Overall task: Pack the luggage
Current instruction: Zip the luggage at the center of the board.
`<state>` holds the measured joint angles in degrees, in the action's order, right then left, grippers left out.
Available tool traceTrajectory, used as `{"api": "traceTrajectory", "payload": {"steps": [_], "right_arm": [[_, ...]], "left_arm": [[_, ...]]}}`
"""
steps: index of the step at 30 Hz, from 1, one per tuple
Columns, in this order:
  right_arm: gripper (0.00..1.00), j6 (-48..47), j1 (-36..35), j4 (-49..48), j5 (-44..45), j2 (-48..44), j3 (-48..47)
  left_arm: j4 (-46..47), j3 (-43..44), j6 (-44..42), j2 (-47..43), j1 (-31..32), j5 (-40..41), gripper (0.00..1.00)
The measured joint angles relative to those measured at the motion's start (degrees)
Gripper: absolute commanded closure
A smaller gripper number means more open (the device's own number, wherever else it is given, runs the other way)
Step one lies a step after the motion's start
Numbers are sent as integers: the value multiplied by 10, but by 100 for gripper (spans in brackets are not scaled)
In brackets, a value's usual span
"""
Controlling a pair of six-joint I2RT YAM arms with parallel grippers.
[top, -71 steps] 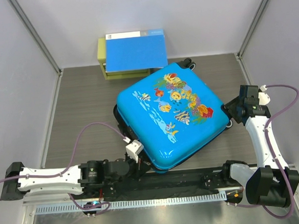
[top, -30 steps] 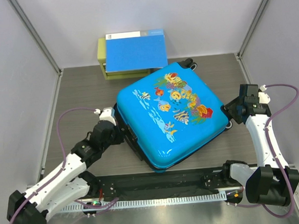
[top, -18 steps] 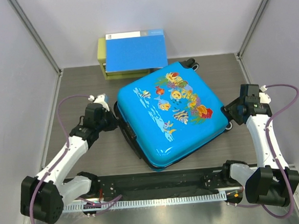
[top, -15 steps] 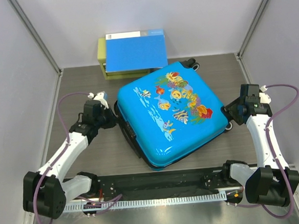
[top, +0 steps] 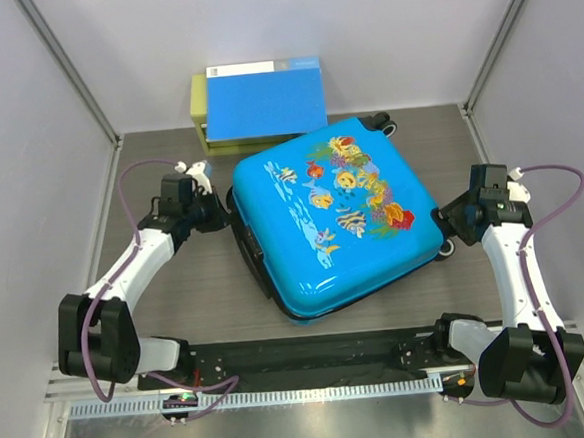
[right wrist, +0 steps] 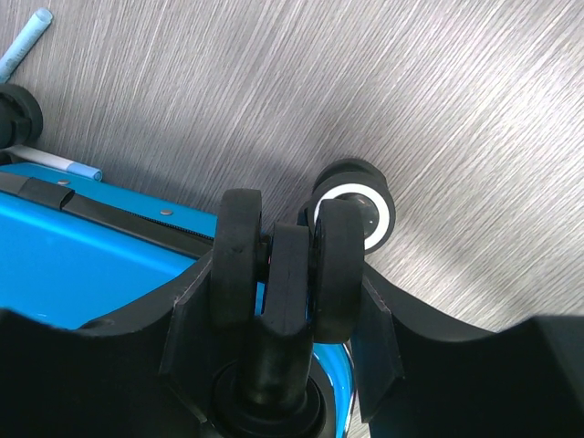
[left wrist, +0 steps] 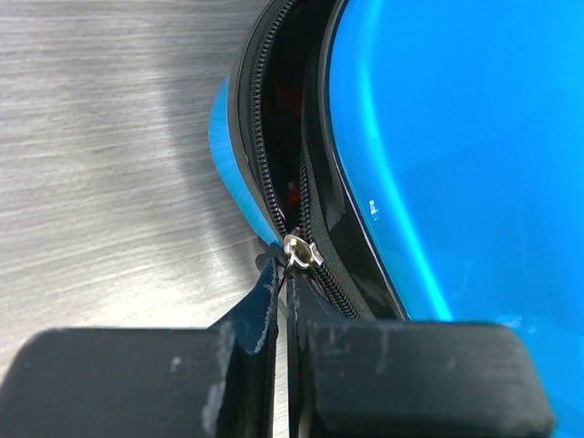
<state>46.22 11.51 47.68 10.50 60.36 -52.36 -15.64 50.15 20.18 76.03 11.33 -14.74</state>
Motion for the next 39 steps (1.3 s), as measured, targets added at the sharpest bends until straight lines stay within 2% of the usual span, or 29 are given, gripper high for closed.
{"api": "traceTrajectory", "payload": {"steps": [8,17,25,28,29,31,32,33,35,39], "right_arm": [[99,-26,0,10,1,11,-14],[99,-78,8,6,14,69,-57],[99,-124,12,1,13,155,-131],[99,-141,12,1,18,193,-168],[99,-149,12,2,23,209,-184],[99,-163,13,1,27,232,-205],[99,-172,15,0,26,243,-217],[99,-179,15,1,26,254,-229],[99,-190,16,-1,24,269,-247],[95,-202,17,-1,19,291,-272]], "left_arm": [[14,-10,-9,-12,-5,-14,100],[47,-87,24,-139,-13,-13,100],[41,-122,40,-208,-14,0,100],[25,-110,39,-210,-18,18,91],[12,-96,38,-199,-20,24,80],[-6,-63,34,-167,-20,32,69],[-10,-47,31,-149,-21,34,56],[-10,-34,30,-133,-21,32,51],[-8,-17,29,-112,-21,24,46],[13,1,40,-81,-21,-22,45]]}}
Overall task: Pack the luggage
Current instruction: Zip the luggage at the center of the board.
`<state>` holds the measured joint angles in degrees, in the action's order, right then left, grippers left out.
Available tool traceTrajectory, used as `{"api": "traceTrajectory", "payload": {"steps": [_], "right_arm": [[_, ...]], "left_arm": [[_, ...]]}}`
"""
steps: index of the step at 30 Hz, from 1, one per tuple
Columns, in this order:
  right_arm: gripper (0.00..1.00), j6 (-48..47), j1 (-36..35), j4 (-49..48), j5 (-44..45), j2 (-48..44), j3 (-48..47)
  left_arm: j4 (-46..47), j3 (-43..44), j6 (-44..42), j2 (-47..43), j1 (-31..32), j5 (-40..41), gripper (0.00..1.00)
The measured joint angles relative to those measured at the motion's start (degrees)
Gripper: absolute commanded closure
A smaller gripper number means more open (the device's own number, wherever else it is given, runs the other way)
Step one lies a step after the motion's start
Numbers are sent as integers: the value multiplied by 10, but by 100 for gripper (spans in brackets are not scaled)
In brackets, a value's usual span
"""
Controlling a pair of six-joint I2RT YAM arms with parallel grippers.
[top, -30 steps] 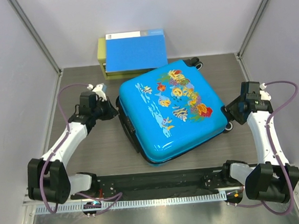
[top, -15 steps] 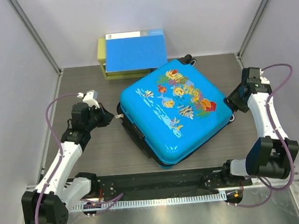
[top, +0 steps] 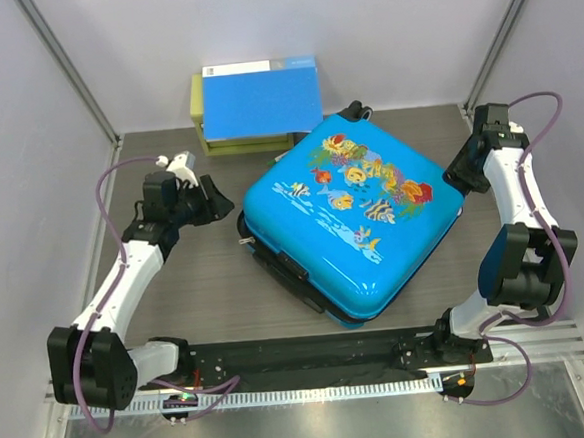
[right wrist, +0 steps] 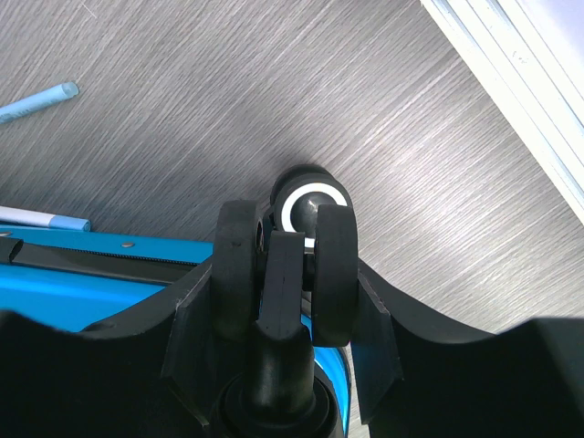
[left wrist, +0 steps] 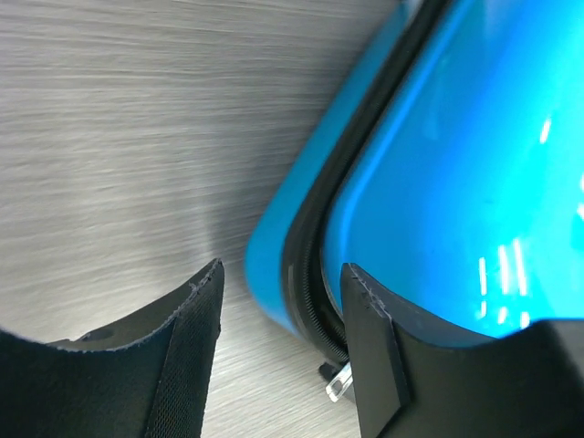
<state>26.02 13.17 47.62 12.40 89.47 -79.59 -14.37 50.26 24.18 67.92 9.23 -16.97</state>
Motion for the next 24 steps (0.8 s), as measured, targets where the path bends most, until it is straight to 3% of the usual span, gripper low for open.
{"api": "traceTrajectory", "payload": {"steps": [5,9,10,13,19,24], "right_arm": [[80,-4,1,1,-5,3,-3],[55,-5,1,1,-6,3,-3],[45,-5,1,1,-7,2,-3],[35,-4,1,2,-10,0,-3],[30,-5,7,-2,-10,-28,-12],[28,-5,16,6,-10,-50,-35]], "left_arm": [[12,3,1,35,0,-40,45],[13,3,1,55,0,-63,44],[14,3,1,58,1,-67,44],[21,0,4,66,1,-76,45],[33,-1,9,94,2,-88,52],[34,-12,10,104,5,-92,64]]}}
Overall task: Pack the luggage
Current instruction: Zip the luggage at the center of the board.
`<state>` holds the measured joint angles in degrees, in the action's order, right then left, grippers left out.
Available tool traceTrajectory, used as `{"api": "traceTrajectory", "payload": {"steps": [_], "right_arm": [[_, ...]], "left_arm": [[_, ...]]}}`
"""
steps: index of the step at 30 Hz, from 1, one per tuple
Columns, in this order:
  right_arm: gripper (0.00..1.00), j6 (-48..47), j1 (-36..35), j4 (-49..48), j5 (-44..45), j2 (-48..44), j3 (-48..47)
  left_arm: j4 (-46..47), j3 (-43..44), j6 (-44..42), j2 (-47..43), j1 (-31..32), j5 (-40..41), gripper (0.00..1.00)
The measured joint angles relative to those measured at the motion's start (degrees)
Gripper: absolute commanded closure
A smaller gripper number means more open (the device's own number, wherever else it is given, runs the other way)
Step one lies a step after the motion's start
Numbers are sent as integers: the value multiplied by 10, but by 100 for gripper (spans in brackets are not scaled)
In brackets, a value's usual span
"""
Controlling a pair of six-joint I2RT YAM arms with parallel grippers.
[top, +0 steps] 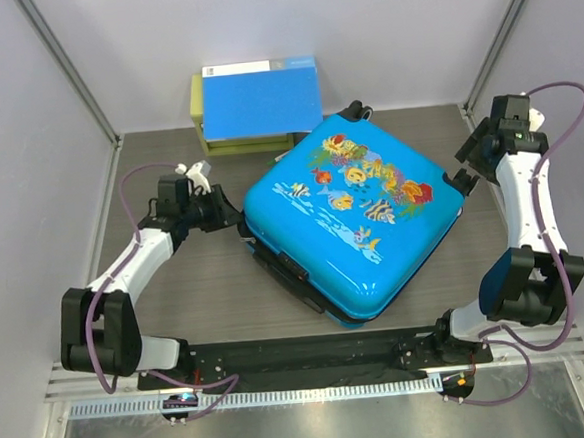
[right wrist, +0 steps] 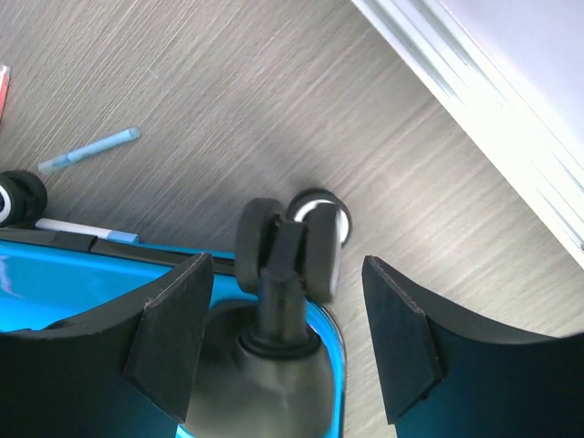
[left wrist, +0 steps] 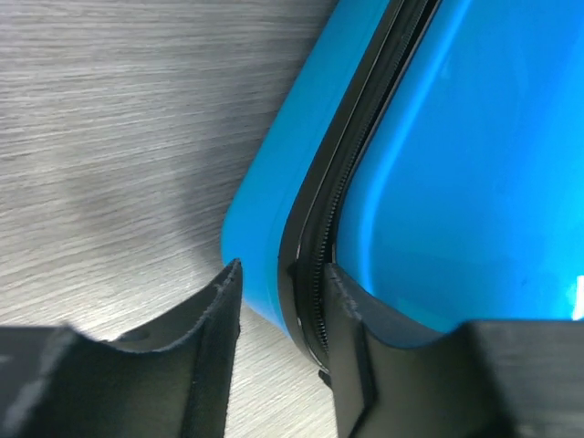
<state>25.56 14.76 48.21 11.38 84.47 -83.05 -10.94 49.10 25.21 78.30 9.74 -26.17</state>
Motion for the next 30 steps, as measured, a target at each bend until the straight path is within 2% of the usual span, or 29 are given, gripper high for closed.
{"api": "traceTrajectory", "payload": {"steps": [1,2,4,5,12,17,22,27,30], "right_arm": [[27,0,4,2,0,-5,0],[27,0,8,7,-1,-10,0],[27,0,18,13,-5,-19,1],[27,0,24,14,-12,-24,3],[27,1,47,25,-52,-30,30],[27,8,49,30,-82,-30,42],[27,25,52,3,-94,-28,56],[27,37,60,-45,-112,-12,67],[28,43,61,-70,-126,8,71]], "left_arm": [[1,-3,-1,0,0,-1,67],[2,-6,-1,0,0,-2,76],[10,-14,3,0,1,-14,87],[16,-16,1,-1,3,-19,99],[57,-53,4,-32,8,-9,100],[67,-111,28,-103,32,13,100],[62,-152,61,-166,88,67,100],[45,-160,89,-195,169,133,100],[35,-160,93,-202,216,142,100]]}}
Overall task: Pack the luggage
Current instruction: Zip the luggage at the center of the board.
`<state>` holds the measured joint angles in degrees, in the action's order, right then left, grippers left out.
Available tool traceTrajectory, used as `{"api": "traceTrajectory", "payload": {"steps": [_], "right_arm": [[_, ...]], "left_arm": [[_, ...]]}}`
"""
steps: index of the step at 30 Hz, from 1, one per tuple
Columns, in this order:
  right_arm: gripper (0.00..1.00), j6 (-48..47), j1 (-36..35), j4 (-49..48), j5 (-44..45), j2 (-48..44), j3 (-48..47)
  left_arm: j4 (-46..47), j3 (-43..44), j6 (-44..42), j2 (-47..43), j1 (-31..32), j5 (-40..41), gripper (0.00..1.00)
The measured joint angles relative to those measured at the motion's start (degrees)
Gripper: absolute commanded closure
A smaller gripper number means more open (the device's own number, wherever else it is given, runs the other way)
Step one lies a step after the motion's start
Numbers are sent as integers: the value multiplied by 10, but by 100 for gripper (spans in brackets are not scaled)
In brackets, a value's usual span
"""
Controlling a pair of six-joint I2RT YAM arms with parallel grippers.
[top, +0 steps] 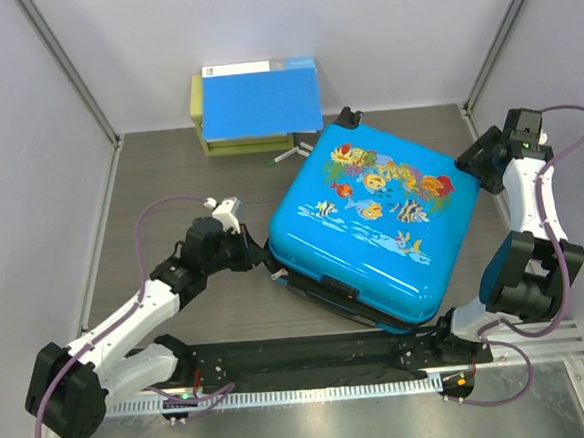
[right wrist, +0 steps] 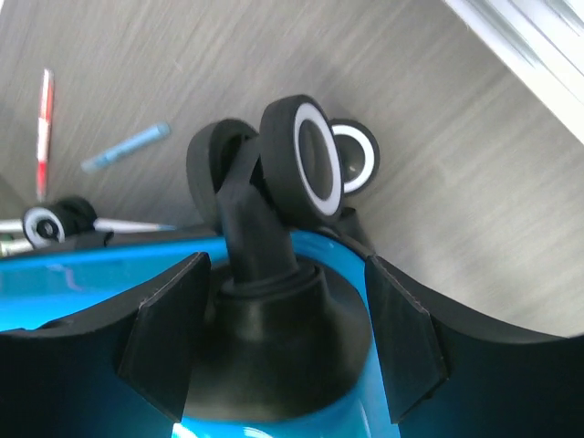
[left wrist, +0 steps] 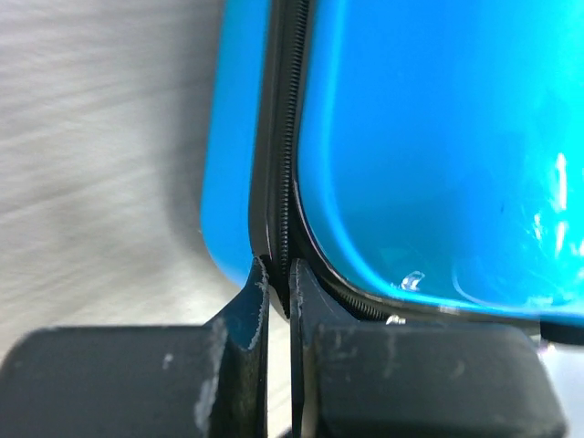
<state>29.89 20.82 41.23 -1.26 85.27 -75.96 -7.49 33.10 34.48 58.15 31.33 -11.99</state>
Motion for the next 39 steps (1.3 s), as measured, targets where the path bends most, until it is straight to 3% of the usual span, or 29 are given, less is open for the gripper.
{"api": "traceTrajectory", "payload": {"steps": [4,7,11,15,18,28,34,39], "right_arm": [[37,3,7,-40,-13,27,0],[52,2,8,-57,-22,44,-8],[84,-18,8,-53,-34,69,-34],[98,-32,9,-33,-52,91,-61],[99,-42,8,-27,-62,108,-76],[99,-56,9,-18,-80,123,-91],[99,-54,17,-23,-129,136,-99],[99,-51,29,-26,-170,140,-98]], "left_arm": [[-8,0,7,-5,46,8,100],[-11,0,11,-10,75,26,100],[-13,0,13,-14,110,56,97],[-31,7,13,-19,129,91,48],[-92,24,15,-29,157,70,39],[-214,86,11,-111,176,75,27],[-236,90,16,-143,126,113,27],[-236,111,29,-80,73,144,27]]}}
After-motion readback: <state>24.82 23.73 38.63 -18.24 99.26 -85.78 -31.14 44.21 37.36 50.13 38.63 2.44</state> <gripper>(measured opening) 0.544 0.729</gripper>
